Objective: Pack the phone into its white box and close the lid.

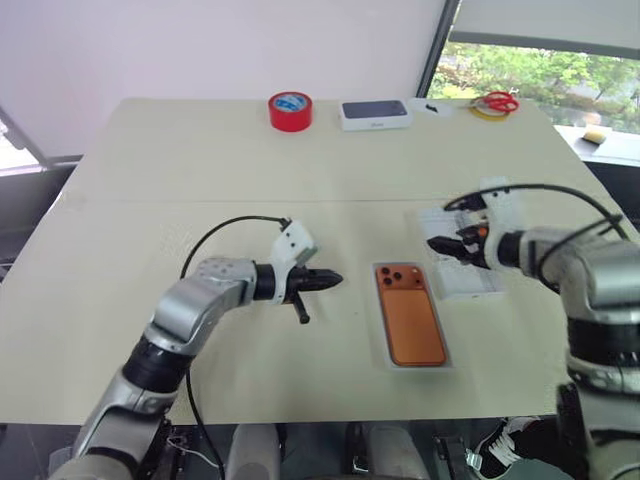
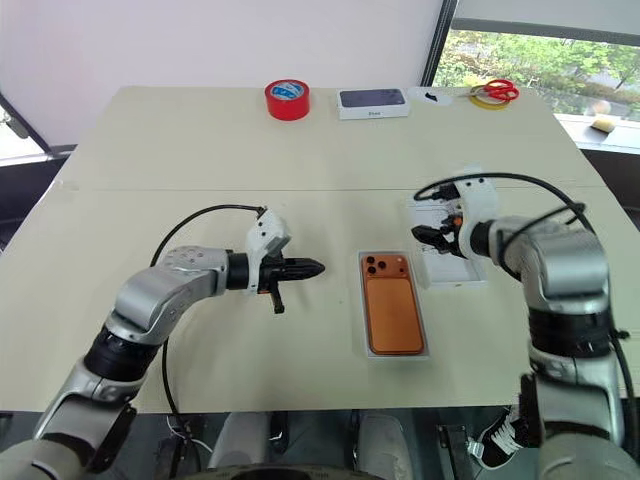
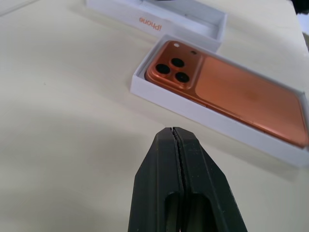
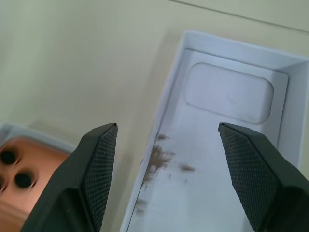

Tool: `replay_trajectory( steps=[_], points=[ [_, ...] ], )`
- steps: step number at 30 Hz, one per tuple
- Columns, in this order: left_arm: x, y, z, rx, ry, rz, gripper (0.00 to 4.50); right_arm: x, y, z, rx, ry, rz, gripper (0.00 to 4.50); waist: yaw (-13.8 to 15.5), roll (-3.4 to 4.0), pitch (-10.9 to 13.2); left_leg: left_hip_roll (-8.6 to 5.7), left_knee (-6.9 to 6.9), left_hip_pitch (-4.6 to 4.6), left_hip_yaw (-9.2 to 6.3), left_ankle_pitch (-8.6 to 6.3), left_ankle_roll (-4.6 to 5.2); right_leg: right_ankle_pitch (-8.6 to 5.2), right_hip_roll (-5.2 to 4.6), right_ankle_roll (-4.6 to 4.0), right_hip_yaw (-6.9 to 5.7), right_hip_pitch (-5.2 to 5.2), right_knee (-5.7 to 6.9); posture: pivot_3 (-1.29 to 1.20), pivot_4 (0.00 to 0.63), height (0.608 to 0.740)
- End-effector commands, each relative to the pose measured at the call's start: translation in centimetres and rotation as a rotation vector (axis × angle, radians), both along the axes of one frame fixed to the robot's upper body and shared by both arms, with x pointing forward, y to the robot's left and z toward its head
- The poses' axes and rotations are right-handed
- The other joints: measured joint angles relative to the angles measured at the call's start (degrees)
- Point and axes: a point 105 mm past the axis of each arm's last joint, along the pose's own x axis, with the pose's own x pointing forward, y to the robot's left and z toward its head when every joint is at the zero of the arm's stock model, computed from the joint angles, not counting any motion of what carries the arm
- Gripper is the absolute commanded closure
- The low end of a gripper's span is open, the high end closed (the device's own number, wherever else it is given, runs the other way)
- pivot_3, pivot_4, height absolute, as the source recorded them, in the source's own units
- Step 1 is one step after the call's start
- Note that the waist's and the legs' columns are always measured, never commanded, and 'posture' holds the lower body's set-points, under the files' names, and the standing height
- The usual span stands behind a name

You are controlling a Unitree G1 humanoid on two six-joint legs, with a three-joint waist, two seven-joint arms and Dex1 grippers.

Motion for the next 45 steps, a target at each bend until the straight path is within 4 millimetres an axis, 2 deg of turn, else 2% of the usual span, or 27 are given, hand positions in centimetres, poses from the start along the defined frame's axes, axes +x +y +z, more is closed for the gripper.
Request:
replay_trajectory(
  steps=[1,12,15,20,25,29,31,34,36,37,39,45],
  points=[
    [-1.0,-0.4,1.4,-0.022,-0.105,-0.072,4.50,0.8,-0.8,-0.4,-0.034,0.041,-0.062,1.01,0.3,0.00,0.0,0.00,0.02,-0.04,-0.01,0.00,0.00,0.00,-0.01,0.00,-0.01,-0.01,0.00,0.00,0.150,0.730],
    [-0.9,-0.1,0.6,-0.004,-0.099,-0.050,4.50,0.7,-0.1,-1.5,-0.111,0.142,0.001,1.01,-0.1,0.03,0.0,0.02,0.04,-0.03,0.02,-0.01,0.02,0.01,0.01,0.01,0.00,-0.03,0.02,0.00,0.150,0.730],
    [-0.9,-0.1,0.5,-0.007,-0.098,-0.050,4.50,0.6,-0.1,-1.6,-0.109,0.163,0.007,1.91,0.0,0.03,0.0,0.02,0.04,-0.03,0.02,-0.01,0.02,0.01,0.00,0.01,0.01,-0.03,0.02,0.00,0.150,0.730],
    [-0.7,-0.1,0.5,-0.011,-0.097,-0.047,4.50,0.1,-0.2,-1.8,-0.107,0.189,0.007,4.42,0.1,0.03,0.0,0.02,0.05,-0.03,0.01,-0.01,0.02,0.01,0.00,0.01,0.01,-0.01,0.02,0.00,0.150,0.730],
    [-0.6,-0.1,0.5,-0.012,-0.099,-0.043,4.50,0.2,-0.4,-1.1,-0.039,0.182,-0.042,4.47,0.1,0.03,0.0,0.01,0.05,-0.03,0.01,-0.01,0.02,0.01,-0.01,0.01,0.00,-0.01,0.02,0.00,0.150,0.730],
    [-0.1,0.6,0.7,-0.022,-0.108,0.000,4.50,1.2,-1.1,3.2,0.184,0.052,-0.130,4.47,0.0,0.07,0.0,0.02,0.05,-0.04,0.04,-0.01,0.02,0.01,-0.01,0.01,0.01,-0.05,0.04,0.00,0.150,0.730],
    [0.7,1.3,0.9,-0.052,-0.095,0.062,4.50,1.0,-0.5,5.7,0.339,-0.011,-0.091,4.47,0.0,0.10,0.0,0.02,0.02,-0.04,0.05,-0.01,0.02,0.01,0.00,0.01,0.02,-0.07,0.06,0.00,0.150,0.730],
    [2.0,2.7,1.3,-0.091,-0.093,0.151,4.50,0.3,1.4,8.4,0.503,-0.104,0.039,4.47,0.0,0.11,0.0,0.04,0.00,-0.04,0.05,-0.01,0.01,0.01,0.02,0.01,0.02,-0.07,0.05,0.00,0.150,0.730],
    [2.4,3.1,1.5,-0.106,-0.099,0.176,4.50,-0.2,2.5,8.9,0.552,-0.128,0.104,4.47,-0.1,0.11,0.0,0.04,0.00,-0.02,0.03,-0.01,0.02,0.01,0.02,0.01,0.02,-0.05,0.05,0.00,0.150,0.730],
    [2.6,3.5,1.9,-0.123,-0.106,0.186,4.50,-0.8,3.7,9.1,0.593,-0.138,0.178,4.47,-0.1,0.11,0.0,0.04,0.00,-0.02,0.06,-0.01,0.02,0.01,0.01,0.01,0.03,-0.05,0.05,0.00,0.150,0.730],
    [2.9,4.0,2.7,-0.159,-0.127,0.198,4.50,-1.9,6.1,8.7,0.695,-0.127,0.288,4.47,-0.1,0.11,0.0,0.05,0.01,-0.03,0.05,-0.01,0.02,0.01,0.01,0.01,0.03,-0.05,0.05,0.00,0.150,0.730],
    [3.1,4.6,3.5,-0.172,-0.155,0.180,4.50,-4.8,11.6,6.7,0.853,-0.049,0.420,4.47,0.0,0.12,0.0,0.05,0.01,-0.04,0.05,-0.01,0.02,0.01,0.01,0.01,0.03,-0.04,0.07,0.00,0.150,0.730]
  ],
)
